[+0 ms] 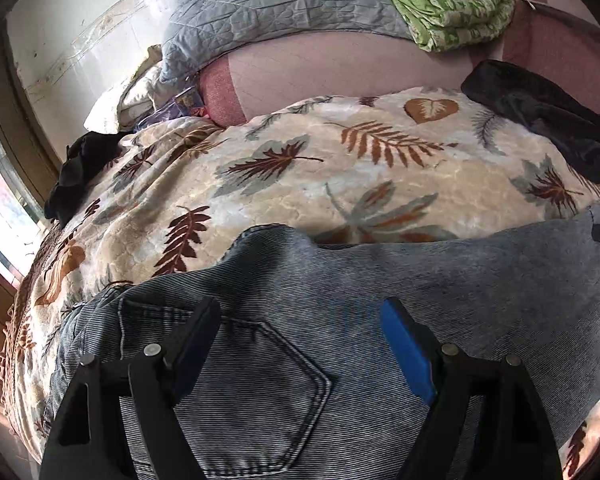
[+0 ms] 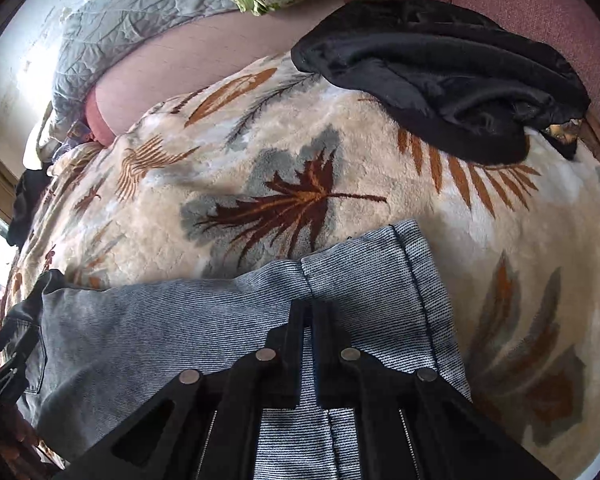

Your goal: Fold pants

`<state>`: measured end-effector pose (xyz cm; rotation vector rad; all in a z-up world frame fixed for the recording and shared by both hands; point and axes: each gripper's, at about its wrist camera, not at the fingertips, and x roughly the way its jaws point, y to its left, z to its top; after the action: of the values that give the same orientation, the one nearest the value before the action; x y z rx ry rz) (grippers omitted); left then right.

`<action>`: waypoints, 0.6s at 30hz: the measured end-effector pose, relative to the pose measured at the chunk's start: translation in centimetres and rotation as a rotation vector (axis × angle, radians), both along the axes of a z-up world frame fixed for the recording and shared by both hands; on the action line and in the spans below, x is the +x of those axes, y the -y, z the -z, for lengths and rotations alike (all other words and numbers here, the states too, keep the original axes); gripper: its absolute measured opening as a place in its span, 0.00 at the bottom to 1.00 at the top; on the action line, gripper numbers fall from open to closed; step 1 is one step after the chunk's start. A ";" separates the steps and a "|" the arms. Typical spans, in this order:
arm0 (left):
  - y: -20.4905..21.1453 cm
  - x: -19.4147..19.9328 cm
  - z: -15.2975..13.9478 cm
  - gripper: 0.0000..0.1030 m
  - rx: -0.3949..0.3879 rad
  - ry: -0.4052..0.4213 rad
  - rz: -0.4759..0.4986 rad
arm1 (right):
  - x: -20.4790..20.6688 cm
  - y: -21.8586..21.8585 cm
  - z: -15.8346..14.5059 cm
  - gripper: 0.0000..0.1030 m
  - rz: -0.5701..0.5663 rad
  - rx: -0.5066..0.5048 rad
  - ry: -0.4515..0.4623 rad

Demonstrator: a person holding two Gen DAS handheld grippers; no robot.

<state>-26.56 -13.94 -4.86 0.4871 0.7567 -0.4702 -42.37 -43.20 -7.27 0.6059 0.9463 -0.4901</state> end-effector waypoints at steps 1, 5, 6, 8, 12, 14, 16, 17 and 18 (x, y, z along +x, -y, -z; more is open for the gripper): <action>0.6 -0.2 0.6 0.80 0.034 -0.003 0.006 | -0.6 -0.2 -0.4 0.05 0.005 0.002 0.014; 1.7 -0.6 2.6 0.80 0.138 -0.003 0.027 | -3.0 -1.9 -2.0 0.05 -0.025 0.015 0.044; 1.6 -0.8 2.5 0.80 0.126 0.006 0.027 | -3.4 -2.7 -2.4 0.05 -0.043 0.019 0.055; 0.9 -1.3 1.8 0.80 0.091 0.018 0.038 | -4.6 -4.6 -3.0 0.05 -0.091 0.029 0.082; -0.2 -2.7 2.4 0.80 0.127 0.006 0.066 | -6.2 -8.4 -2.7 0.05 -0.170 0.047 0.060; -1.1 -3.0 3.1 0.80 0.112 0.020 0.074 | -6.2 -9.6 -1.5 0.05 -0.189 0.047 0.007; -2.1 -3.2 3.1 0.81 0.099 0.037 0.090 | -6.5 -10.5 -0.2 0.06 -0.188 0.047 -0.035; -2.5 -3.3 3.1 0.81 0.094 0.042 0.095 | -7.0 -10.8 -0.2 0.06 -0.182 0.026 -0.013; -3.0 -3.3 3.0 0.81 0.084 0.040 0.095 | -7.2 -11.0 -0.1 0.06 -0.187 0.021 -0.019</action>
<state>-29.88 -10.94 -7.91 0.6114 0.7193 -0.5175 -49.59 -32.23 -7.13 0.5268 1.0163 -0.3196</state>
